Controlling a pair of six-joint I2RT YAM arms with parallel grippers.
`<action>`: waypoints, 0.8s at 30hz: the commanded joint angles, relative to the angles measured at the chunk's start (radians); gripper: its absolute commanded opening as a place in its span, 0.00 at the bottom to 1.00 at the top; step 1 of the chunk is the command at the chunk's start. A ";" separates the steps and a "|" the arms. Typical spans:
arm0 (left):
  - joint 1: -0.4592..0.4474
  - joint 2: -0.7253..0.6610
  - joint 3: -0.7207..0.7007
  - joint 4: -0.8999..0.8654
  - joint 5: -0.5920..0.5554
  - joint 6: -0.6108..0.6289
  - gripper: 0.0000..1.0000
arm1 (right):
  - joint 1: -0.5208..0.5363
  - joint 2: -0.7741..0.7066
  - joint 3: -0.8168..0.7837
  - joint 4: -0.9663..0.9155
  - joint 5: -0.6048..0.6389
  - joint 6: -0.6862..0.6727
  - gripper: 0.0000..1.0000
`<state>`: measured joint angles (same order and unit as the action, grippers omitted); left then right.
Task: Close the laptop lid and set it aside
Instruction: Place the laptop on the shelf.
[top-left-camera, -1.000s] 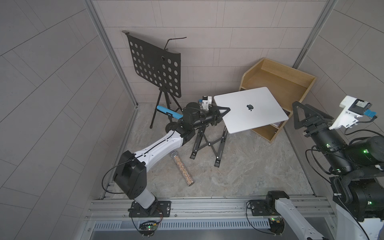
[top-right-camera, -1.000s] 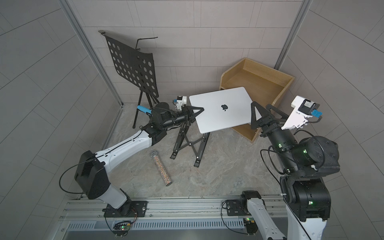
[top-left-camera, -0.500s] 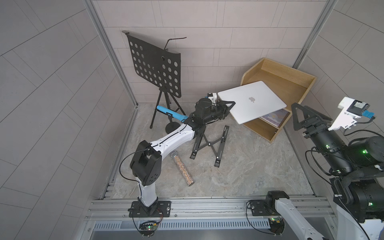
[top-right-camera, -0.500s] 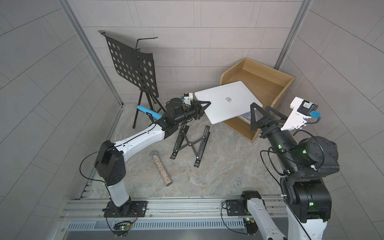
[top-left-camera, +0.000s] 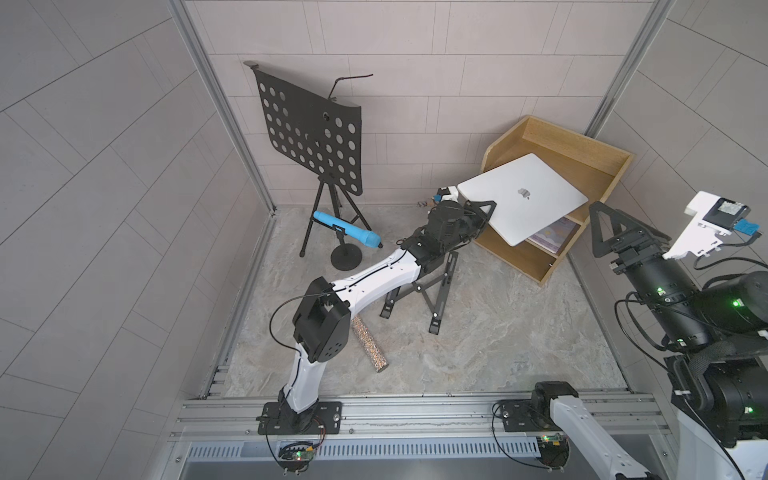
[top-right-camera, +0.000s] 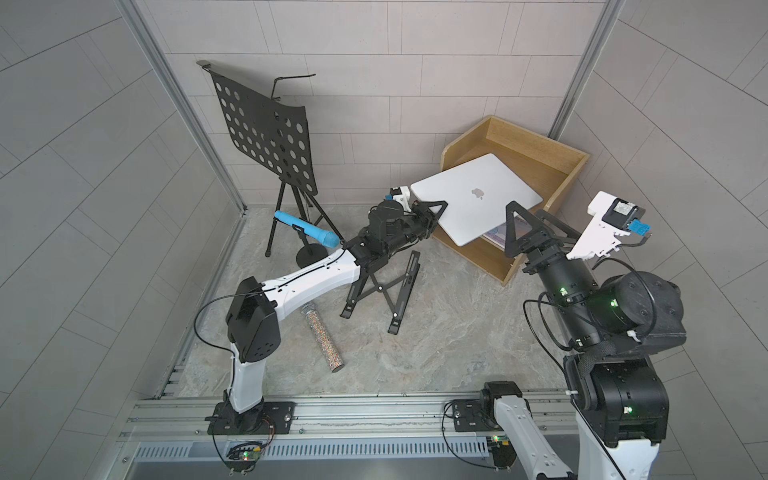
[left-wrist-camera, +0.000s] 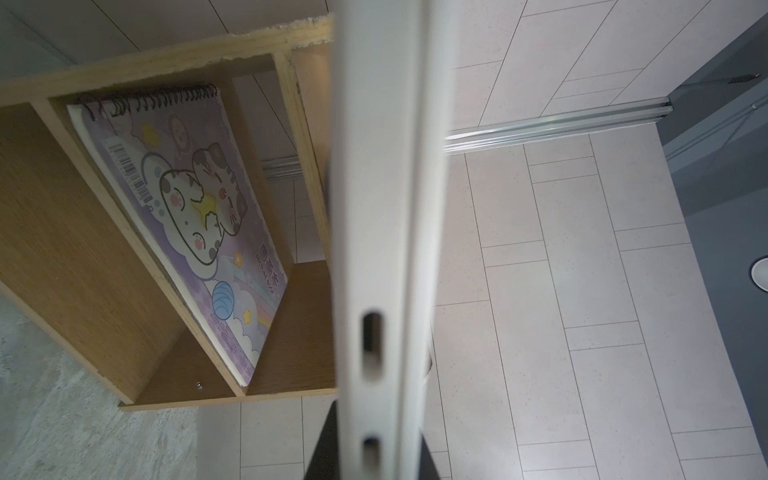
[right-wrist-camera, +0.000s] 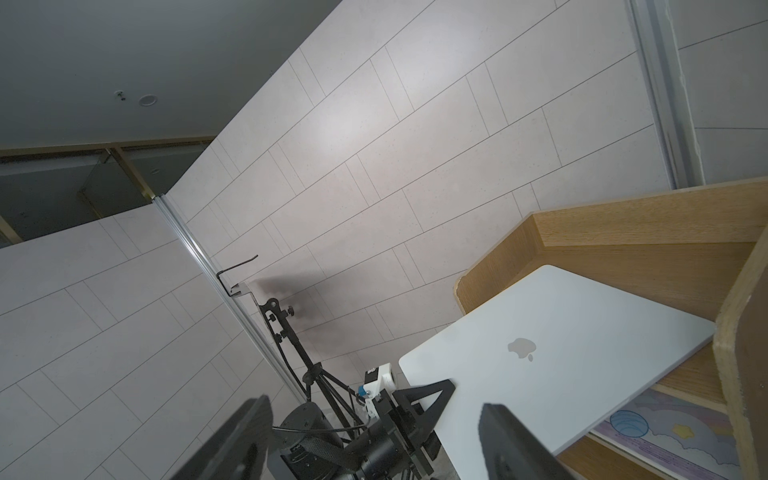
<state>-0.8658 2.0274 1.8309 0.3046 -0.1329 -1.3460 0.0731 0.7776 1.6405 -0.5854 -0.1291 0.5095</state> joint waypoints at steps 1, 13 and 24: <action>-0.022 0.030 0.117 0.105 -0.135 0.016 0.00 | 0.008 -0.004 0.034 -0.008 0.044 0.008 0.81; -0.041 0.260 0.492 -0.133 -0.324 -0.073 0.00 | 0.020 -0.011 0.032 -0.006 0.074 0.024 0.81; -0.041 0.383 0.657 -0.184 -0.377 -0.121 0.04 | 0.025 -0.019 0.010 -0.005 0.068 0.024 0.81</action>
<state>-0.9180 2.4138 2.4336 0.0711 -0.4046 -1.4689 0.0929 0.7700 1.6611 -0.5888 -0.0704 0.5331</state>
